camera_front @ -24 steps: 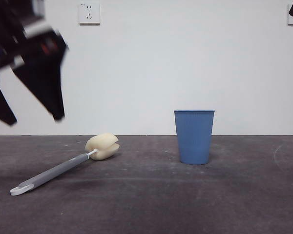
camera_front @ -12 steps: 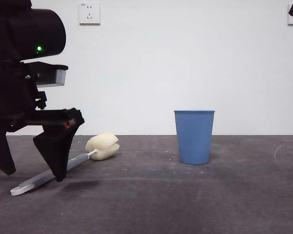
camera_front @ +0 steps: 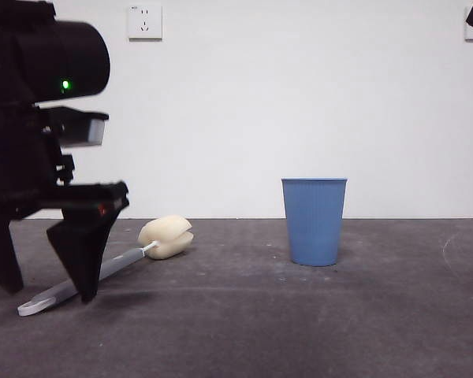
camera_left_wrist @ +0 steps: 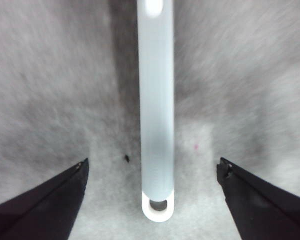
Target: Pick up the cup brush,pick up the cup,insert the brush into the cup,clean the cup,put the cup brush back,put the cup back to the fixed position on the table
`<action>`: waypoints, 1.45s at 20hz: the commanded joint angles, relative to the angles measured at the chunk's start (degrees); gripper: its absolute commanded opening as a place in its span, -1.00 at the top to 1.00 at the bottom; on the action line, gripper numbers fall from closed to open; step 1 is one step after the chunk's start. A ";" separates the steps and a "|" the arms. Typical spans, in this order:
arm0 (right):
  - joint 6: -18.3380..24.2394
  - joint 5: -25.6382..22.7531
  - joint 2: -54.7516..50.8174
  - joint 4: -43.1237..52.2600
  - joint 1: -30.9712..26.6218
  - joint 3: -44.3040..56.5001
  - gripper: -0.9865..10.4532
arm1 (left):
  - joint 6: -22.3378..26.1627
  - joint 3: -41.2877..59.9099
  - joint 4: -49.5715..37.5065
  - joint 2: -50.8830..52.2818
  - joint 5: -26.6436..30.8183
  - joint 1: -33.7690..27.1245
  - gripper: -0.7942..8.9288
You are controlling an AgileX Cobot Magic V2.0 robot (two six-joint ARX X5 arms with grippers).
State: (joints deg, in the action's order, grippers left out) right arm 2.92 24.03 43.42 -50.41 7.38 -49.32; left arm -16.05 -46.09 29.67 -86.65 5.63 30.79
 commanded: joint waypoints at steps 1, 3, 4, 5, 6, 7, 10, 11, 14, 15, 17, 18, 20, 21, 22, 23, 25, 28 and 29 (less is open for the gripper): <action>-0.52 0.04 -0.02 0.24 -0.09 -0.15 -0.02 | -1.55 -0.09 0.66 -1.81 0.11 0.70 -0.05; -0.52 0.04 -0.02 0.26 -0.09 -0.15 -0.02 | -1.95 -0.09 0.39 -1.81 0.17 0.98 0.01; -0.50 0.04 -0.02 0.24 -0.09 -0.15 -0.01 | -1.97 -0.09 0.55 -1.81 0.09 1.01 0.17; -0.50 0.04 -0.02 0.24 -0.09 -0.15 -0.01 | -1.97 -0.09 0.90 -1.79 0.09 1.01 0.32; -0.50 0.04 -0.02 0.24 -0.09 -0.15 -0.01 | -1.95 -0.09 1.25 -1.77 0.00 1.01 0.46; -0.50 0.04 -0.02 0.24 -0.09 -0.15 -0.01 | -1.95 -0.09 1.60 -1.77 -0.09 1.01 0.60; -0.52 0.02 -0.02 0.24 -0.09 -0.15 -0.01 | -1.92 -0.13 2.56 -1.66 -0.13 1.01 0.85; -0.52 0.04 -0.02 0.24 -0.09 -0.15 -0.01 | -1.90 -0.13 2.75 -1.66 -0.35 1.01 0.85; -0.52 0.02 -0.02 0.24 -0.09 -0.15 -0.01 | -1.77 -0.15 3.04 -1.64 -1.68 1.01 0.85; -0.52 0.04 -0.02 0.22 -0.09 -0.15 -0.01 | -1.77 -0.15 3.13 -1.62 -1.68 1.01 0.85; -0.52 0.04 -0.02 0.22 -0.09 -0.15 -0.01 | -1.77 -0.17 3.56 -1.29 -1.66 1.01 0.85; -0.52 0.04 -0.02 0.20 -0.09 -0.15 -0.01 | -1.75 -0.17 3.78 -0.72 -1.62 1.01 0.85; -0.57 0.07 -0.02 0.20 -0.09 -0.15 -0.01 | -1.75 -0.26 3.80 1.16 -1.60 0.98 0.85; -0.87 0.04 -0.02 0.20 -0.09 -0.15 -0.01 | -1.75 -0.59 4.07 1.99 -1.60 0.98 0.85; -2.16 0.04 0.07 0.22 -0.09 -0.15 -0.01 | -1.70 -1.36 4.79 2.82 -1.55 0.98 0.85; -3.04 0.04 0.11 0.20 -0.09 -0.15 -0.01 | -1.66 -2.03 5.38 3.28 -1.57 0.98 0.85; -3.10 0.04 0.15 0.17 -0.09 -0.15 -0.01 | -1.27 -3.48 6.58 4.04 -1.62 1.01 0.85; -2.99 0.07 0.26 0.24 -0.09 -0.15 -0.01 | 0.63 -5.38 9.20 5.05 -1.57 1.01 0.85; -2.80 0.09 0.81 0.57 -0.09 -0.13 -0.01 | 1.18 -5.75 9.14 5.86 -1.60 1.01 0.85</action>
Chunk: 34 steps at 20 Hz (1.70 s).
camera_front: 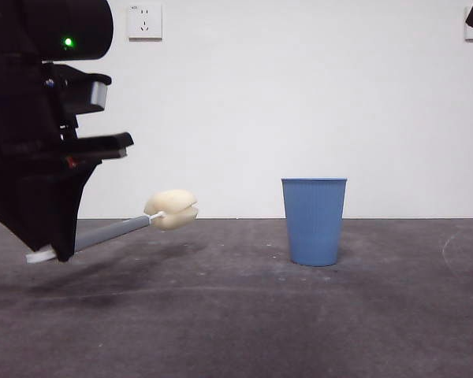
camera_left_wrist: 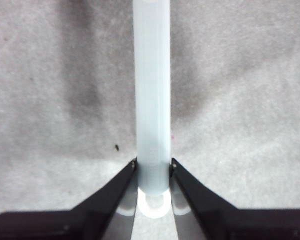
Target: Pick up the cup brush,pick up the cup,insert the brush into the cup,clean the cup,put the cup brush back,put the cup back to the fixed position on the table
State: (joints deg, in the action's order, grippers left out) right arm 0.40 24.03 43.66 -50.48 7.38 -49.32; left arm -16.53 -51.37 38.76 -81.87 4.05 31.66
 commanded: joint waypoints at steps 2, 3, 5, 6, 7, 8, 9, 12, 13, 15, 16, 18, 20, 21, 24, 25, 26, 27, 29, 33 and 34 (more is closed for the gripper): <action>0.11 1.01 2.93 2.71 -0.04 -0.09 -0.01 | 1.77 -0.59 -0.85 3.61 -1.20 0.13 0.85; 0.28 3.06 4.48 5.27 0.17 0.20 -0.01 | 2.05 -0.59 -0.98 5.20 -2.32 0.13 0.85; 0.37 4.42 8.07 10.69 0.81 0.83 -0.01 | 2.86 -0.59 -0.61 8.52 -2.84 0.11 0.85; 0.55 4.37 10.03 13.73 1.27 1.29 -0.01 | 2.97 -0.59 -0.44 10.08 -2.82 0.11 0.85; 0.59 4.35 12.24 16.76 1.79 1.73 -0.01 | 3.04 -0.59 0.07 11.65 -2.82 0.11 0.85; 0.96 4.35 14.62 19.26 2.34 1.97 -0.01 | 3.10 -0.59 0.66 13.18 -2.80 0.07 0.85; 1.31 4.37 17.09 21.18 2.89 1.97 -0.01 | 3.19 -0.59 1.27 14.62 -2.82 0.07 0.85; 2.95 4.33 24.87 26.77 4.66 2.05 -0.01 | 3.63 -0.59 2.93 18.18 -2.82 0.07 0.85; 3.06 3.98 27.45 28.65 5.16 2.05 -0.01 | 3.80 -0.59 3.56 19.10 -2.80 0.07 0.85; 3.43 2.43 32.00 32.15 5.90 2.05 -0.01 | 4.70 -0.59 5.07 20.65 -2.58 0.07 0.85; 3.78 1.44 33.48 33.57 6.25 2.05 -0.01 | 4.79 -0.59 5.20 21.09 -2.60 0.07 0.85; 3.80 1.05 36.41 36.61 7.17 2.05 -0.01 | 4.81 -0.59 5.05 21.70 -2.60 0.07 0.85; 3.96 -0.42 38.91 39.54 8.04 2.43 -0.01 | 5.01 -0.59 5.05 21.77 -2.60 0.07 0.85; 3.89 -0.48 40.19 41.70 8.37 2.89 -0.01 | 5.53 -0.59 5.05 21.77 -2.60 0.07 0.85; 4.17 -3.28 43.74 45.11 9.20 3.13 -0.01 | 5.95 -0.59 5.07 21.77 -2.62 0.07 0.85; 4.13 -3.41 45.24 46.53 9.33 3.15 -0.01 | 6.10 -0.59 5.07 21.77 -2.62 0.07 0.85; 4.13 -3.43 46.71 48.17 9.33 3.15 -0.01 | 6.23 -0.59 5.07 21.77 -2.62 0.07 0.85; 4.13 -3.45 48.06 49.83 9.33 3.15 -0.01 | 6.25 -0.59 5.07 21.77 -2.62 0.07 0.85; 4.13 -3.43 50.45 53.05 9.33 3.15 -0.02 | 6.25 -0.59 5.09 21.77 -2.67 0.07 0.85; 4.26 -3.48 52.94 58.03 9.33 3.15 -0.06 | 6.27 -0.59 5.22 21.77 -2.64 0.07 0.85; 4.42 -3.43 53.18 59.30 9.33 3.15 -0.06 | 6.27 -0.59 5.22 21.77 -2.64 0.07 0.85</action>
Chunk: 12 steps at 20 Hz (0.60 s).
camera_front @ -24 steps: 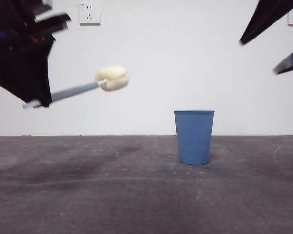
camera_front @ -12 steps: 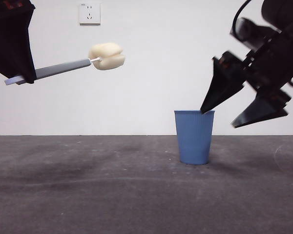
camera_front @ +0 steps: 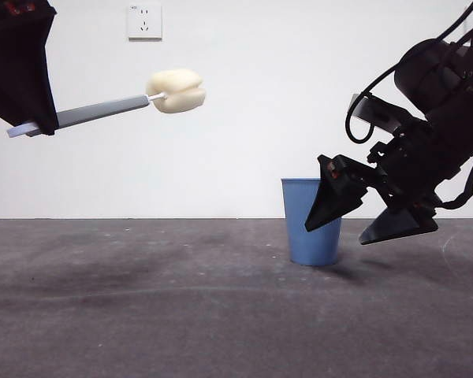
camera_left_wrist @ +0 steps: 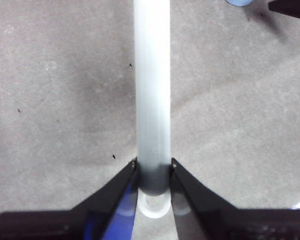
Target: Pick up the cup brush,pick up the cup,insert the brush into the cup,clean the cup,put the cup brush back,put the cup back to the fixed position on the table
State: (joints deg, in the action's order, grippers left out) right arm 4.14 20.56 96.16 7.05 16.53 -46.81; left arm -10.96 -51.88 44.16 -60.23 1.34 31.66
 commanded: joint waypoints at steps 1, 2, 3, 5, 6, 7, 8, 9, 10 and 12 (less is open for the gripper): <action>0.72 0.09 1.01 3.28 0.17 0.63 -0.06 | 0.68 -0.09 -0.17 0.13 0.07 0.07 0.85; 0.79 0.11 1.49 4.57 0.17 0.63 -0.07 | 0.68 -0.09 -0.17 0.13 0.07 0.07 0.85; 0.81 0.09 1.99 5.40 0.17 0.63 -0.10 | 0.68 -0.09 -0.15 0.13 0.07 0.07 0.85; 0.85 0.37 3.43 7.69 0.17 0.63 -0.12 | 0.66 -0.09 -0.09 0.13 0.07 0.07 0.85; 0.83 0.44 4.17 9.09 0.17 0.63 -0.12 | 0.66 -0.09 -0.11 0.13 0.07 0.09 0.85; 0.83 0.46 4.98 10.86 0.17 0.63 -0.12 | 0.61 -0.09 -0.11 0.13 0.07 0.09 0.85; 0.83 0.46 5.66 12.41 0.20 0.63 -0.12 | 0.48 -0.09 -0.11 0.13 0.07 0.09 0.85; 0.74 0.50 6.34 13.97 0.17 0.63 -0.12 | 0.48 -0.09 -0.11 0.13 0.07 0.09 0.85; 0.68 0.48 6.80 15.04 0.17 0.63 -0.12 | 0.48 -0.09 -0.11 0.13 0.07 0.09 0.85; 0.70 0.50 7.87 17.31 0.20 0.63 -0.12 | 0.46 -0.09 -0.15 0.13 0.09 0.09 0.85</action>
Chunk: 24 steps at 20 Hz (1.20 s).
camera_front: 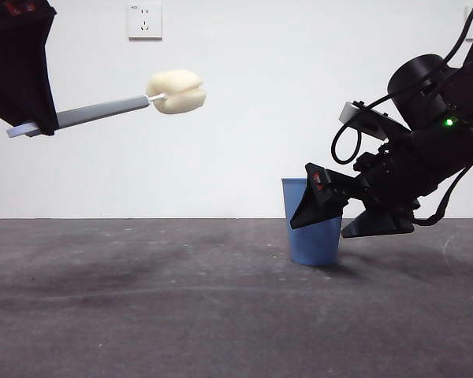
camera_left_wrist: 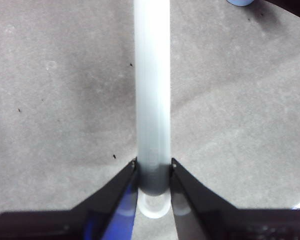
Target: Pick up the cup brush,pick up the cup,insert the brush into the cup,clean the cup,put the cup brush back,put the cup back to the fixed position on the table
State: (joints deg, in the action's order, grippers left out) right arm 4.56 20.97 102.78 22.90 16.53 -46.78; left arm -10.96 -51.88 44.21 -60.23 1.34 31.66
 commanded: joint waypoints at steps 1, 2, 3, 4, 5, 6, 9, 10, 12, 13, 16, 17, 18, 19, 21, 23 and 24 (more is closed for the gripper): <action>0.28 0.09 1.95 2.97 0.20 0.61 -0.12 | 0.44 -0.09 -0.31 0.13 0.09 0.09 0.85; 0.24 0.11 2.64 4.46 0.20 0.61 -0.12 | 0.44 -0.09 -0.42 0.13 0.09 0.09 0.85; 0.15 0.11 3.30 5.31 0.20 0.61 -0.12 | 0.44 -0.09 -0.46 0.13 0.09 0.09 0.85; 0.13 0.11 3.65 5.35 0.20 0.61 -0.12 | 0.44 -0.09 -0.46 0.13 0.09 0.09 0.85; 0.20 0.11 4.00 5.46 0.33 0.61 -0.12 | 0.44 -0.09 -0.50 0.13 0.11 0.09 0.85; 0.20 0.13 4.17 6.03 0.46 0.61 -0.12 | 0.46 -0.09 -0.68 0.13 0.11 0.07 0.85; -0.28 0.07 4.94 10.10 0.81 0.61 -0.11 | 0.46 -0.09 -2.05 0.13 0.09 0.09 0.85; -0.76 0.02 5.35 11.02 0.90 0.61 -0.10 | 0.46 -0.09 -2.45 0.13 0.09 0.09 0.85; -1.75 -0.26 6.78 11.78 1.16 0.61 -0.09 | 0.46 -0.09 -2.56 0.13 0.09 0.09 0.85; -1.75 -0.33 7.54 11.74 1.18 0.61 0.01 | 0.46 -0.09 -2.56 0.13 0.09 0.07 0.85; -1.73 -0.37 8.68 11.80 1.20 0.61 0.33 | 0.46 -0.09 -2.58 0.13 0.09 0.09 0.85; -1.73 -0.35 8.68 12.39 1.20 0.61 0.45 | 0.46 -0.09 -2.56 0.13 0.09 0.09 0.85; -1.73 -0.37 8.68 13.20 1.20 0.61 0.49 | 0.48 -0.09 -2.56 0.13 0.09 0.09 0.85; -1.75 -0.35 8.68 13.86 1.20 0.61 0.50 | 0.48 -0.09 -2.49 0.13 0.09 0.09 0.85; -2.10 -0.37 8.68 14.01 1.20 0.61 0.51 | 0.48 -0.09 -2.34 0.13 0.11 0.09 0.85; -2.14 -0.33 8.68 13.90 1.25 0.61 0.61 | 0.48 -0.09 -2.38 0.13 0.11 0.09 0.85; -2.12 -0.35 8.68 13.90 1.25 0.61 0.67 | 0.48 -0.09 -2.36 0.13 0.11 0.09 0.85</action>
State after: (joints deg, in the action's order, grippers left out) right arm 2.94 20.78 111.15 36.25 17.63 -46.68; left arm -10.96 -51.88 42.04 -60.23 1.34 31.66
